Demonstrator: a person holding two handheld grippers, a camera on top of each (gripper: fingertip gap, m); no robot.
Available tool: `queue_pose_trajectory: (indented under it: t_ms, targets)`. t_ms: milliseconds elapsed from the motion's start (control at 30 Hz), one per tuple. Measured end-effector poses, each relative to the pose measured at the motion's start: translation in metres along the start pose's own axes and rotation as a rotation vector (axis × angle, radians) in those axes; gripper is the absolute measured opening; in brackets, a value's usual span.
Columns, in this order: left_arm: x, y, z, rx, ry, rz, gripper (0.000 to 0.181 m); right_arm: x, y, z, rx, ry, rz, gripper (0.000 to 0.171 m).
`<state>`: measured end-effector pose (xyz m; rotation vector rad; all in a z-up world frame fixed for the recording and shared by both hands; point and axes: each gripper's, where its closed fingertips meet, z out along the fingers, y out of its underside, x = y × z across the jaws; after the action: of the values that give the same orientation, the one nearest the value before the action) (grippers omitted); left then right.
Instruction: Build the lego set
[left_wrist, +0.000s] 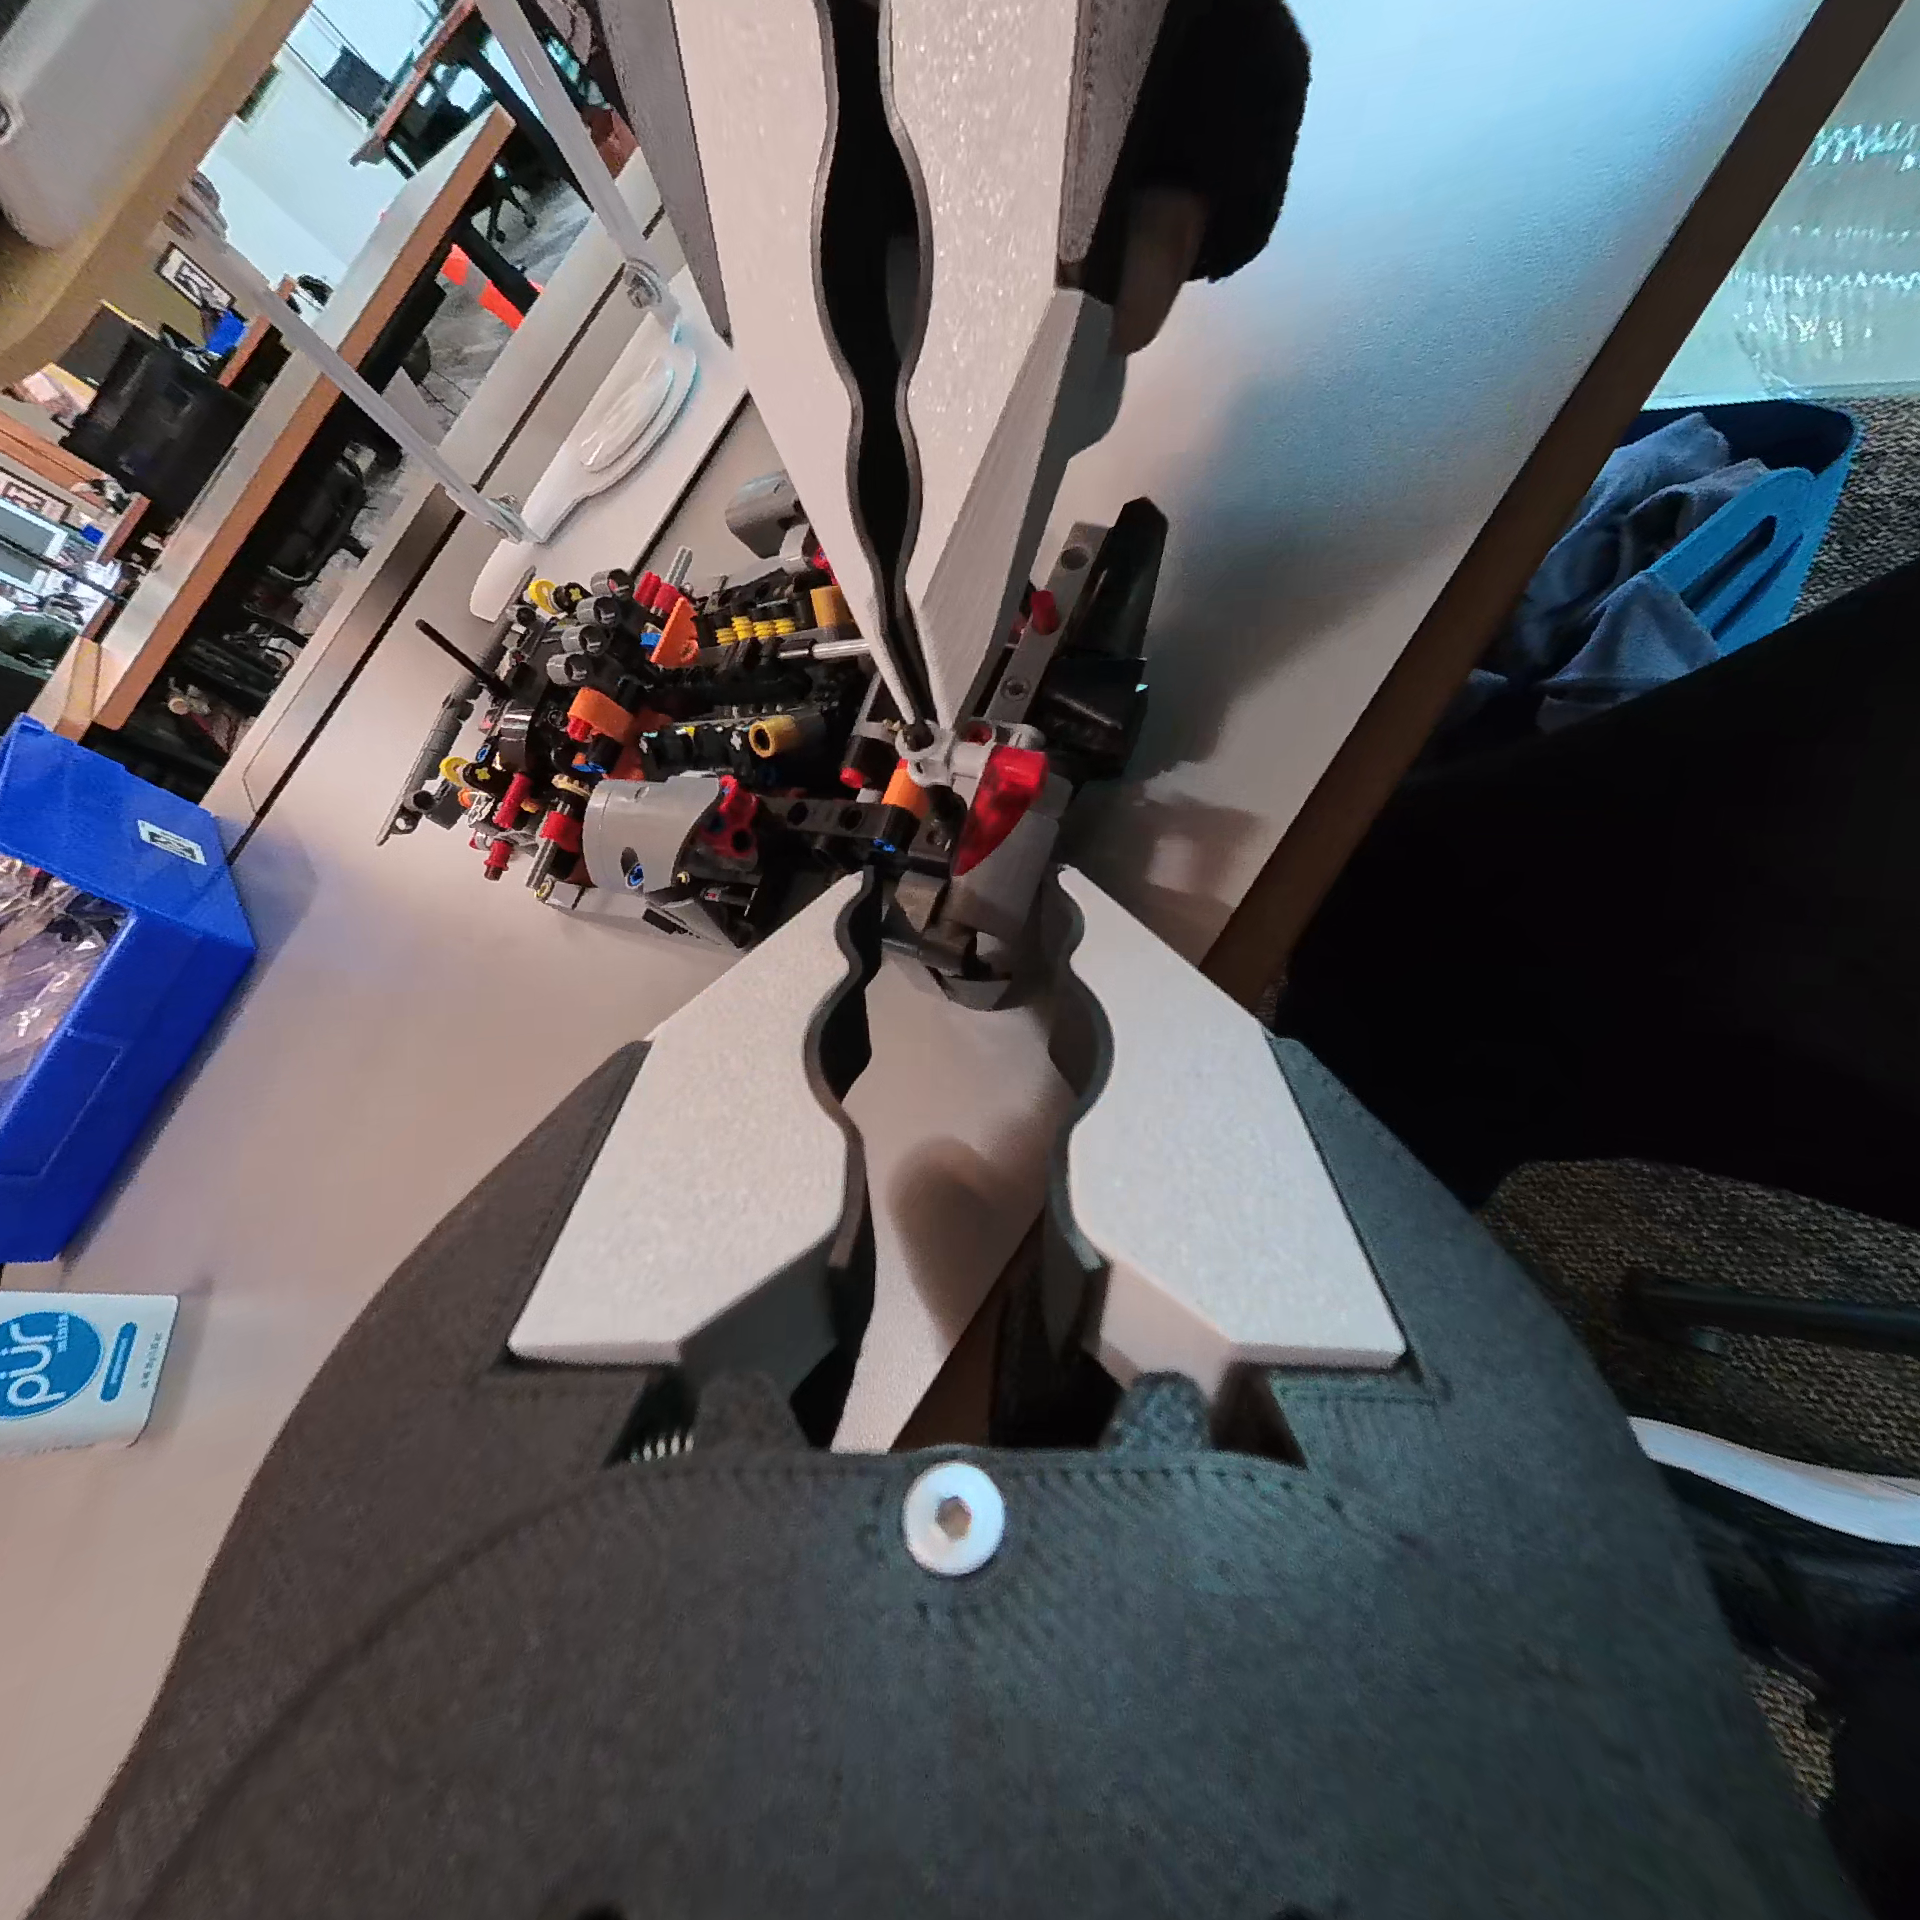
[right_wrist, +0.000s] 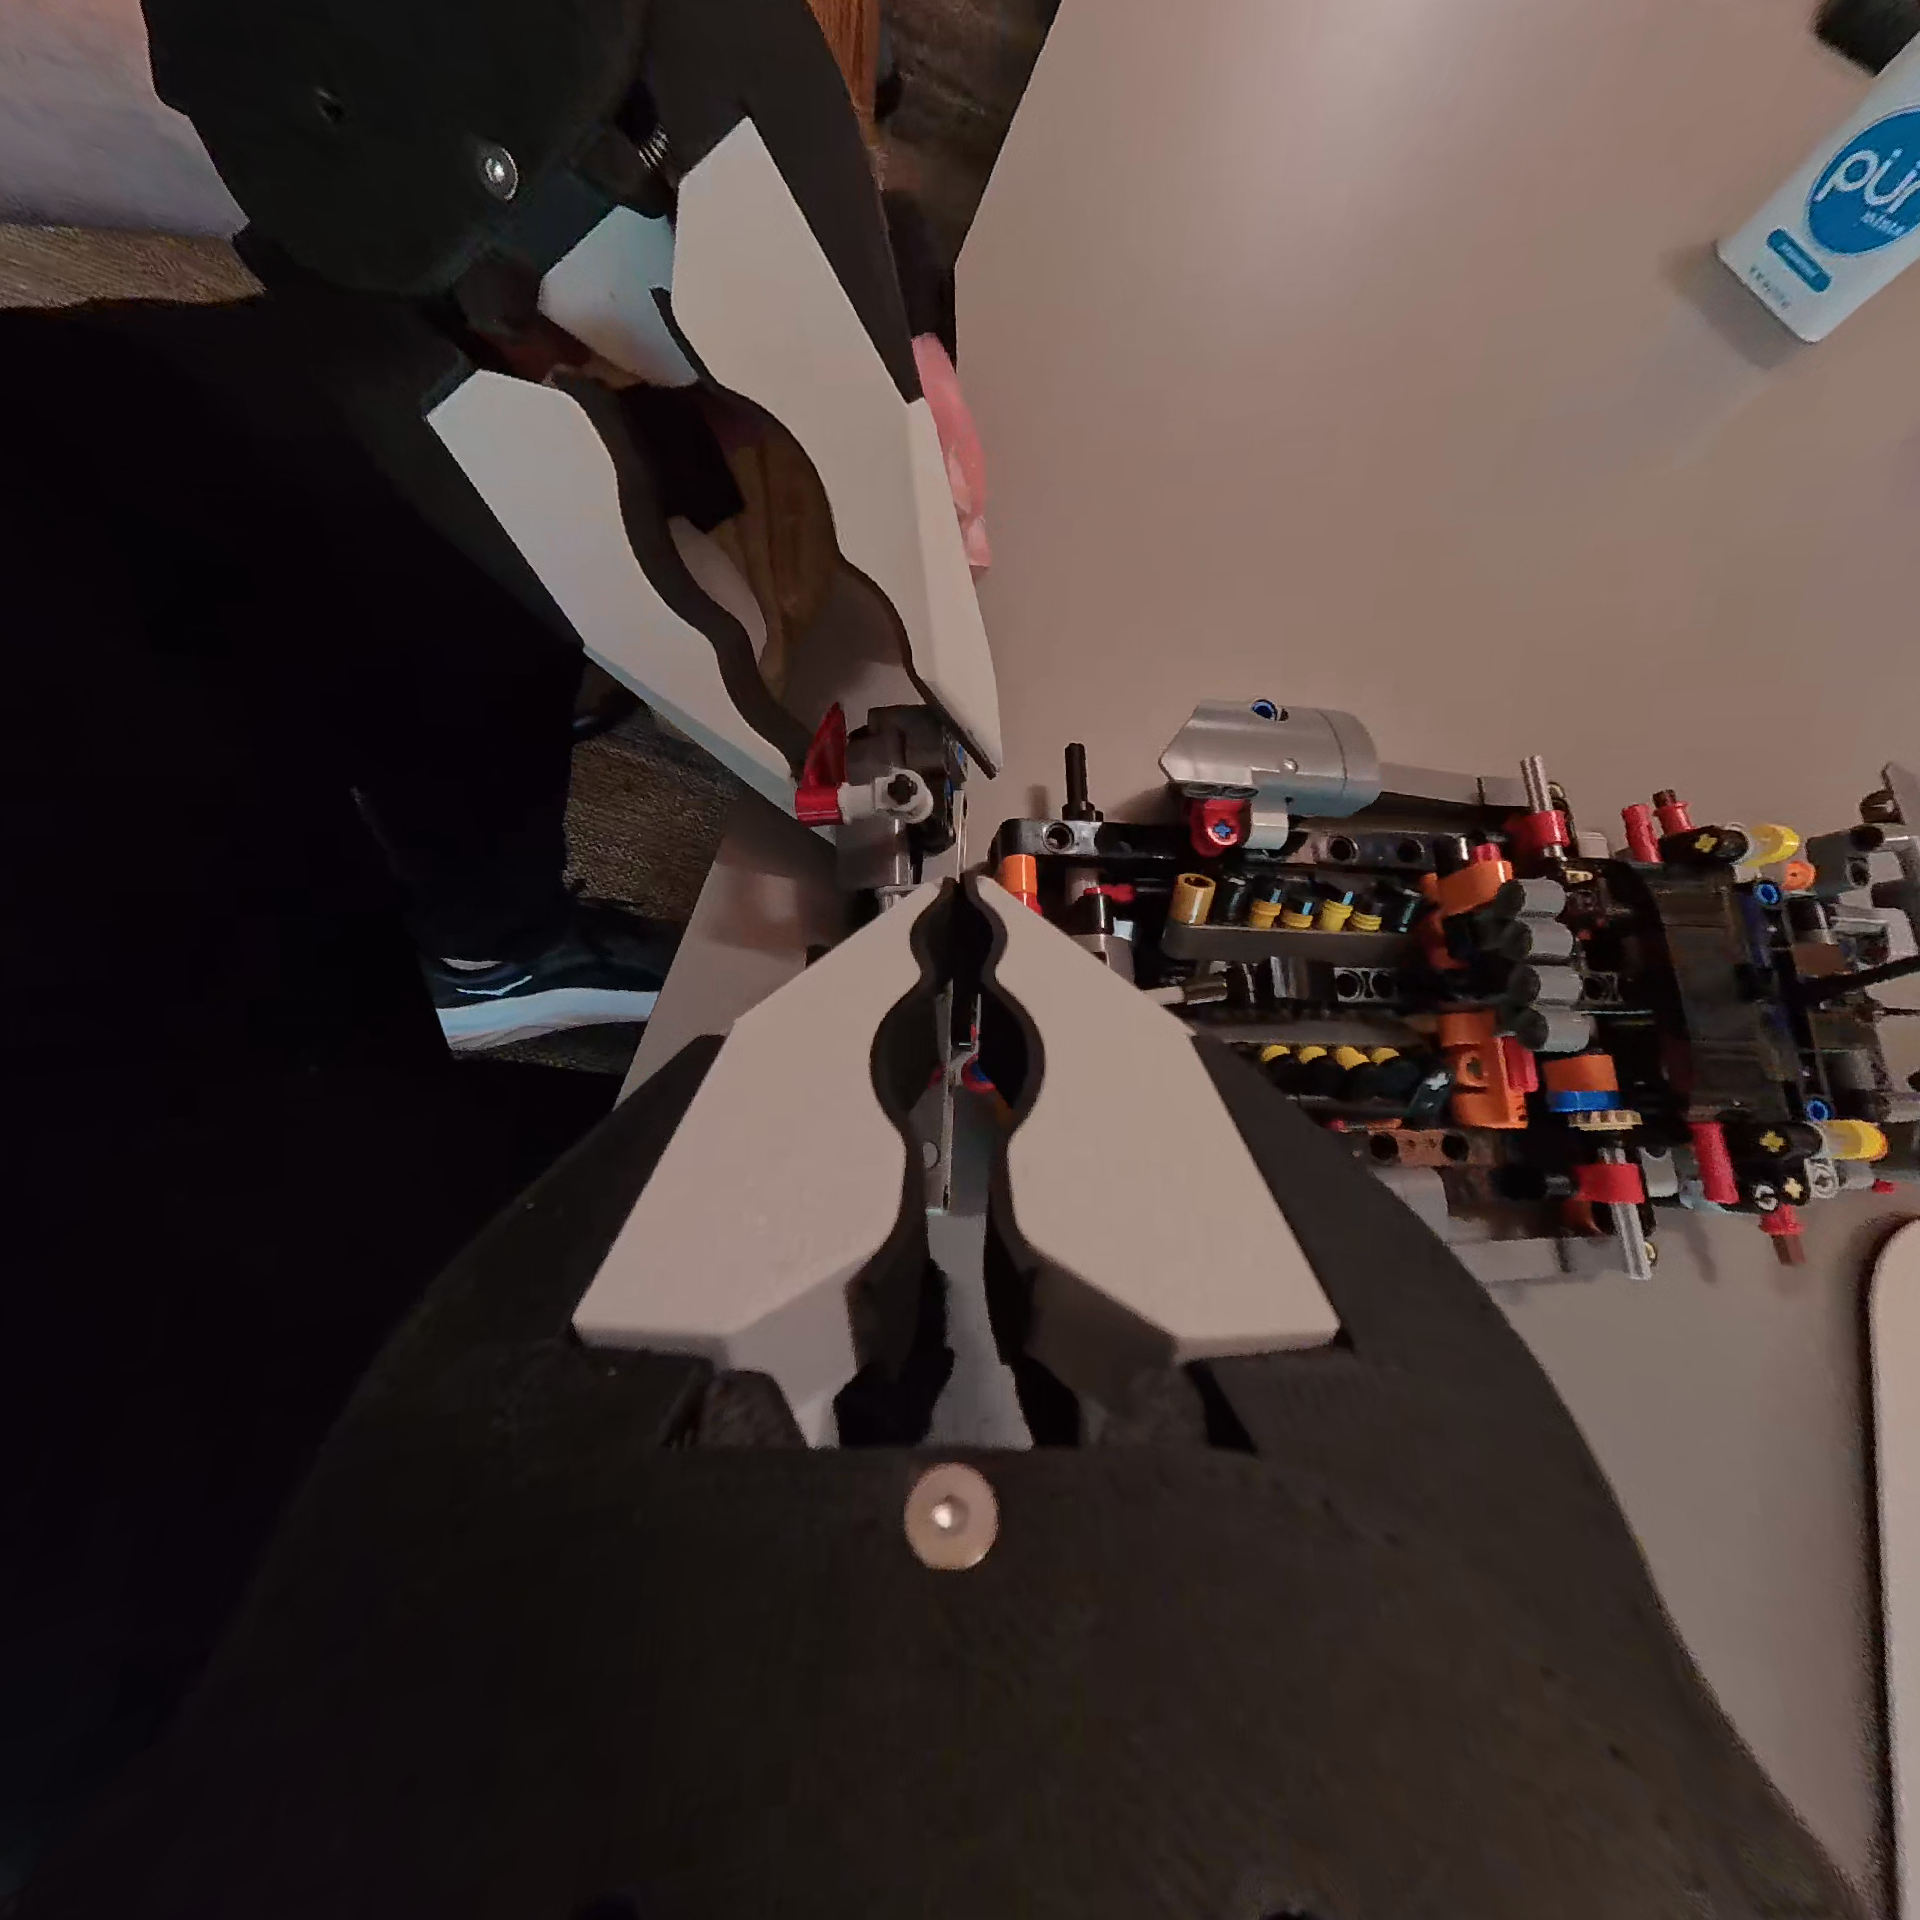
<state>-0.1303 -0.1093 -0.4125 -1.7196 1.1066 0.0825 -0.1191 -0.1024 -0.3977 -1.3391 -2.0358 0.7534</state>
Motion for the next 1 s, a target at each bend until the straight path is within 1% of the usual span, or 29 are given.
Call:
queue_pose_trajectory:
  t_ms: [267,400,467,567,667,733,833,933,1000]
  targets:
    - [-0.003,0.002,0.001,0.004,-0.007,-0.014,0.028,0.003,0.001,0.002,0.016,0.002,0.024,0.000]
    - [-0.008,0.005,-0.007,0.009,-0.025,-0.057,0.035,0.004,0.001,0.002,0.026,0.022,0.015,0.000]
    - [-0.010,0.000,-0.013,0.034,-0.028,-0.090,0.038,0.004,0.001,0.002,0.033,0.023,0.021,0.000]
    - [-0.007,-0.019,-0.018,0.090,0.002,-0.139,0.040,0.005,0.000,0.003,0.042,0.026,0.022,0.000]
    - [-0.008,-0.026,-0.013,0.092,-0.008,-0.150,0.039,0.005,-0.001,0.004,0.047,0.028,0.021,0.000]
    - [-0.007,-0.024,-0.007,0.073,-0.023,-0.155,0.037,0.005,-0.001,0.003,0.057,0.023,0.036,0.001]
    - [-0.006,-0.018,-0.001,0.055,-0.043,-0.151,0.033,0.006,-0.002,-0.001,0.070,0.016,0.066,0.007]
    - [-0.006,-0.015,-0.001,0.052,-0.057,-0.151,0.032,0.009,0.001,-0.004,0.030,0.010,0.082,0.016]
    - [-0.007,-0.014,-0.001,0.051,-0.056,-0.156,0.031,0.012,0.002,-0.004,0.007,0.008,0.088,0.019]
